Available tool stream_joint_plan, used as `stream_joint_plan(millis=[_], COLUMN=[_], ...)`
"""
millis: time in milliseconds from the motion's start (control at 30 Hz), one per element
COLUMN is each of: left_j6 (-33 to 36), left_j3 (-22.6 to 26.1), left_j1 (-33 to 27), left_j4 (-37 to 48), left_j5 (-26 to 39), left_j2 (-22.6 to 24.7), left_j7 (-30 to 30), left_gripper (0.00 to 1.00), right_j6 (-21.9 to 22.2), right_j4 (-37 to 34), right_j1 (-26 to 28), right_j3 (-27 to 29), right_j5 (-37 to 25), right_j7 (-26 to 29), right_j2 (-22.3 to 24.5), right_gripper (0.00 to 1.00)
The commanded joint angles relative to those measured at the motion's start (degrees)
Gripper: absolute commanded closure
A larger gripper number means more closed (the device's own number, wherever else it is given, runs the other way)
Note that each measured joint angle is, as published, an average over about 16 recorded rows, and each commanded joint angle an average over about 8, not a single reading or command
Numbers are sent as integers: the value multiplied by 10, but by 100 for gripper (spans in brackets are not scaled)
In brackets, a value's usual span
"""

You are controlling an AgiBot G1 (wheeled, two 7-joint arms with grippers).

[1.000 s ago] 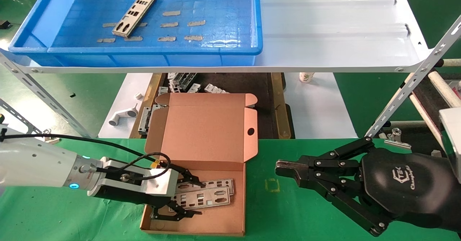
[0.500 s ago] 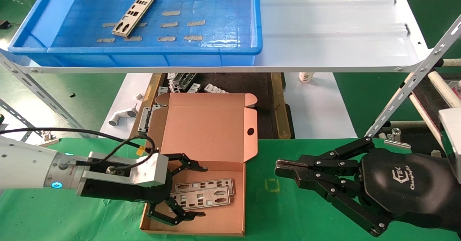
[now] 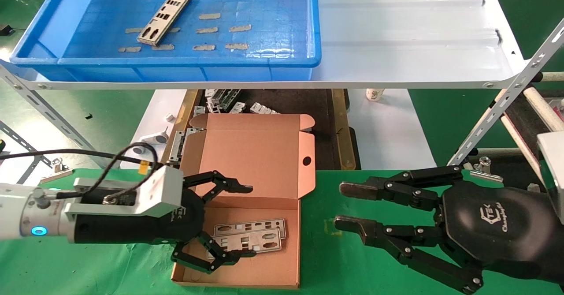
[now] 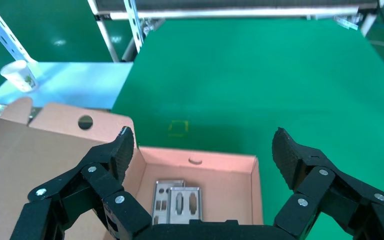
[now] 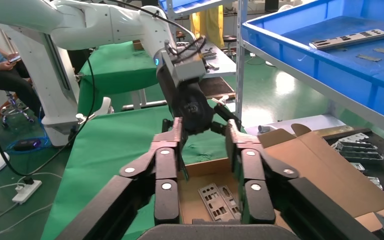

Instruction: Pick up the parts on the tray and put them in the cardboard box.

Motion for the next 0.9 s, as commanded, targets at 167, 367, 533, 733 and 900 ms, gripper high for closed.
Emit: stream_joint_plan(millis=[167, 367, 533, 733, 900], left_j6=[2, 5, 7, 9, 11], left_j3=[-31, -63, -89, -120, -146], left_j1=[24, 48, 68, 92, 112], left_j4=[-39, -79, -112, -151, -184], left_j5=[-32, -64, -91, -123, -150], left_j2=[-20, -41, -58, -79, -96], left_j7=[-33, -67, -95, -129, -157], left_gripper=[0, 0, 0, 0, 0], right_j6=[0, 0, 0, 0, 0], right_j4=[0, 0, 0, 0, 0], right_j1=[0, 0, 0, 0, 0], right_j3=[0, 0, 0, 0, 0], right_j5=[0, 0, 0, 0, 0], right_j7=[0, 0, 0, 0, 0], right_j2=[0, 0, 0, 0, 0], right_gripper=[0, 0, 0, 0, 0])
